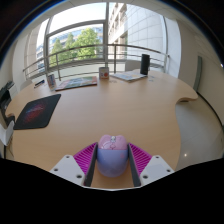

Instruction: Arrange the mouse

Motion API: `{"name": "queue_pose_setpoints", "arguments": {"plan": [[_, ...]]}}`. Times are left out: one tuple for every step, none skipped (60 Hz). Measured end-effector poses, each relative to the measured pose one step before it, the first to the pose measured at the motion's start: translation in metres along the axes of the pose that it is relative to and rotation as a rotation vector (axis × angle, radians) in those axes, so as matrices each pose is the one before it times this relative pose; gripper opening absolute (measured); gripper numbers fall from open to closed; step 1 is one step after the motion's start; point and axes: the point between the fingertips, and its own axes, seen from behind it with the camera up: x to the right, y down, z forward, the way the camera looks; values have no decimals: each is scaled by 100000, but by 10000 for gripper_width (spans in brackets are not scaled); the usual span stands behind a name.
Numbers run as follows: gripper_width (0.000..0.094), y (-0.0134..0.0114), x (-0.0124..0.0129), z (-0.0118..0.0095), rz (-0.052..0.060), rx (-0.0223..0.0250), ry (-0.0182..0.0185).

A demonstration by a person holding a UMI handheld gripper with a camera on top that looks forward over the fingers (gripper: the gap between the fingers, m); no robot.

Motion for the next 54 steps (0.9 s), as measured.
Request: {"name": "queue_pose_setpoints", "arguments": {"plan": [[548,-16,10,-29,-332,365,152],[540,-41,18,-18,-369,437,148],[535,8,-12,-4,-418,152,140],[526,13,7,-4,-421,57,210],[519,1,-15,-22,-346,-34,204],[509,39,-35,-6,-319,-184,181],[497,-42,-24,177,-1,-203,19],[486,-24,0,-28,-21,-199,268],[475,-68,-69,-76,112,-331,306],[460,31,-5,-9,202,-396,194],[459,-7,19,-7,310,-317,254],[457,27,75,4,252,-462,493],[453,5,92,-1,97,-391,618],[452,-38,137,-23,-35,-246,588],[453,-142,98,-33,212,49,623],[452,-237,132,-107,374,293,735],[451,-373,259,-140,189,452,735],[434,-470,20,-236,90,410,711],[436,-423,151,-137,146,666,1125],[436,-641,300,-189,216,921,1449],[436,-848,225,-209,376,1322,1293],[436,-962,127,-229,445,1389,969],[436,-1014,-17,-229,440,1207,616],[435,-1082,-7,-259,585,1138,672],[434,-1172,214,-80,830,1170,771],[435,-1268,-73,-332,921,1435,1027],[435,-1335,-265,-307,502,1189,522],[435,-1364,-352,-294,447,1696,294],[436,-1527,-406,-298,363,2083,192],[435,-1644,-427,-265,464,2545,242],[436,-1707,-501,-256,392,2684,211],[436,-1688,-623,-151,174,2609,53],[436,-1634,-766,-149,27,2398,-152],[436,-1646,-591,417,217,2428,-148],[437,-1509,-844,-333,128,2277,-513],[437,-1497,-994,-142,495,2541,-561],[435,-1404,-1103,-136,543,2414,-850],[435,-1242,-1232,-28,431,2049,-1088],[434,-1104,-1315,40,279,1630,-1243],[435,-960,-1360,80,294,1531,-1287],[434,-892,-1542,267,391,1750,-1248],[435,-945,-1672,309,112,1354,-1313],[435,-433,-1574,204,-2,843,-1770],[434,-351,-1048,610,-196,215,-1886],[432,-161,-1621,293,-282,350,-1879],[433,30,-1538,304,-408,14,-1954],[435,244,-1578,384,-500,-330,-1997],[434,472,-1610,458,-577,-715,-2115],[434,697,-1536,545,-553,-1144,-2196],[433,964,-2133,345,-371,-1364,-2002],[433,1184,-1390,710,-124,-2223,-1908],[432,1249,-1304,697,242,-2545,-1667],[432,2382,-2520,792,616,-1614,-1099],[433,-190,-120,840,487,-3677,-1727]]}}
